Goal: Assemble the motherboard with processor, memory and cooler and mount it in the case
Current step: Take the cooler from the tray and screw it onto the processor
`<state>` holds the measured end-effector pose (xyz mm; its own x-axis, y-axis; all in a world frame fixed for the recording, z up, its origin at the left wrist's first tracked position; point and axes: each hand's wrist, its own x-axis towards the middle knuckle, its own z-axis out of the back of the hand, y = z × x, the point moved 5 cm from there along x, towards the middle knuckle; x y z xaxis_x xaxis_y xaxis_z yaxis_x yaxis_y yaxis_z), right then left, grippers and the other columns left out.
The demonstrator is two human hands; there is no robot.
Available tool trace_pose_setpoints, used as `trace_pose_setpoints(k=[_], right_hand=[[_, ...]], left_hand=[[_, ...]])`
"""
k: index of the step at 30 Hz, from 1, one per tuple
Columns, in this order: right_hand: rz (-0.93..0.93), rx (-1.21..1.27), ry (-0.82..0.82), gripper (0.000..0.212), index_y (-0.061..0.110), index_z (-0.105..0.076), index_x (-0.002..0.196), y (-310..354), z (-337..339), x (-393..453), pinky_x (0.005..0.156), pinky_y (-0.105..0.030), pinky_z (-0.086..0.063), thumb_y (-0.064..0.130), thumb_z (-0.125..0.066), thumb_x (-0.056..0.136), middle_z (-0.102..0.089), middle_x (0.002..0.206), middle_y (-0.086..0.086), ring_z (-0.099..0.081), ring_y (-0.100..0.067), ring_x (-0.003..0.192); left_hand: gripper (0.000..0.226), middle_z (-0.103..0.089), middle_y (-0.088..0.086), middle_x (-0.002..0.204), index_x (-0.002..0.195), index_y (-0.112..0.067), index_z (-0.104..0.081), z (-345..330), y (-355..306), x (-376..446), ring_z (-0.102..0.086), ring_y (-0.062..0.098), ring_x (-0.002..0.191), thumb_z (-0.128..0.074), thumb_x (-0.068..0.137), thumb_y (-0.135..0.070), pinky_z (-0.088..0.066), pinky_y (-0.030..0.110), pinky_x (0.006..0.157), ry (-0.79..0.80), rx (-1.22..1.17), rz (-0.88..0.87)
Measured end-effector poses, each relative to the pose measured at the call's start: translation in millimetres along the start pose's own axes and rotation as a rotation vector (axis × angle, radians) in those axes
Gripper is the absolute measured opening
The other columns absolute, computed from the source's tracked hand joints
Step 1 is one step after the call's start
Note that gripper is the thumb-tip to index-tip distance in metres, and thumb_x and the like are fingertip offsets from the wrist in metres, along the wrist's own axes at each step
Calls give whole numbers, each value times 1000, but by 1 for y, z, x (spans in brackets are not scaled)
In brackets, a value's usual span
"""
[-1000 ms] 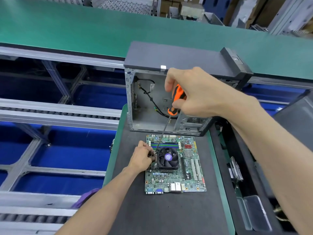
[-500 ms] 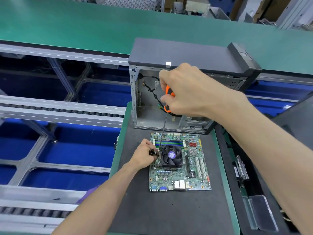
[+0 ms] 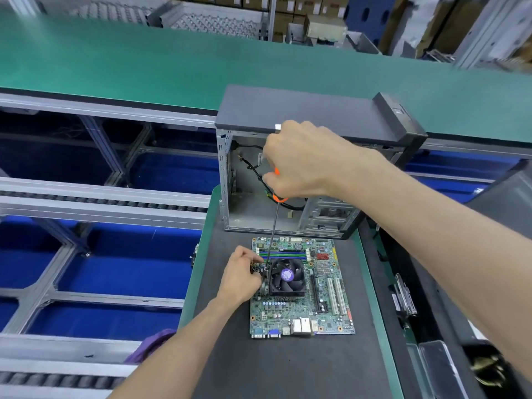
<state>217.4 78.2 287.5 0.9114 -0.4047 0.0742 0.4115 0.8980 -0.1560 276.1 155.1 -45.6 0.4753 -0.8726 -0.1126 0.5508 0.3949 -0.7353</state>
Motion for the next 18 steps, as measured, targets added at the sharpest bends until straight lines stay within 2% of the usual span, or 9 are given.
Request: trace_pose_setpoints(k=[1,4,6,9,12,14,16,17,18], right_hand=[[13,12,27,14,11,-52,72,0,-1,0,49,-31,-36,25,-54,70,-44,75,-9,-45,-29,58],[49,58,75,38,-1,-66,89,-1,-3,1,59,-43,-54,17,-50,60,-63,90,-22,-59,-41,79],[41,74,50,33,-1,-65,89,-2,-3,0,60,-41,-52,15,-54,63,-65,85,-19,-59,-39,80],[18,111,12,27,8,-56,88,-3,-7,-1,59,-38,-46,27,-51,70,-55,79,-8,-54,-35,75],[-53,53,-75,18,10,-44,90,-5,-7,-4,52,-34,-27,27,-48,87,-32,71,-1,-40,-30,65],[-104,-12,-139,14,11,-42,95,-5,-6,-8,52,-34,-20,24,-44,93,-25,68,1,-35,-30,60],[-132,-82,-200,13,11,-36,91,-6,-5,-12,49,-31,-12,22,-43,95,-26,64,1,-29,-25,49],[-137,-113,-220,14,12,-34,89,-7,-4,-14,49,-30,-10,21,-43,96,-26,62,1,-24,-21,47],[-135,-137,-227,14,11,-34,88,-10,-3,-15,49,-30,-8,21,-42,96,-27,61,1,-22,-19,46]], left_hand=[[30,-43,-23,104,100,-30,-60,10,-10,-4,-55,9,101,-59,80,-9,-48,27,88,-72,-65,-39],[48,-57,-16,113,117,-28,-54,47,-63,-18,-57,12,108,-53,73,-8,-48,30,91,-222,-376,-300],[54,-61,-7,116,126,-26,-50,69,-109,-22,-60,20,110,-53,75,-7,-48,27,90,-264,-602,-405],[40,-61,-14,95,113,-27,-51,93,-165,-20,-60,5,86,-61,78,-11,-46,21,74,-398,-760,-404],[22,-61,-20,80,95,-23,-53,109,-198,-12,-54,0,69,-67,78,-23,-45,24,62,-612,-729,-218],[13,-61,-16,74,88,-16,-55,115,-211,-10,-56,5,67,-64,80,-16,-35,20,58,-750,-568,-182],[12,-63,6,66,75,-8,-54,114,-219,-4,-54,29,60,-64,80,-3,-30,29,57,-769,-352,-201],[19,-61,16,60,67,-8,-50,112,-218,1,-46,37,56,-62,80,0,-29,31,55,-749,-333,-200],[24,-58,19,56,62,-9,-46,111,-216,4,-36,37,53,-60,80,0,-27,32,53,-726,-371,-206]])
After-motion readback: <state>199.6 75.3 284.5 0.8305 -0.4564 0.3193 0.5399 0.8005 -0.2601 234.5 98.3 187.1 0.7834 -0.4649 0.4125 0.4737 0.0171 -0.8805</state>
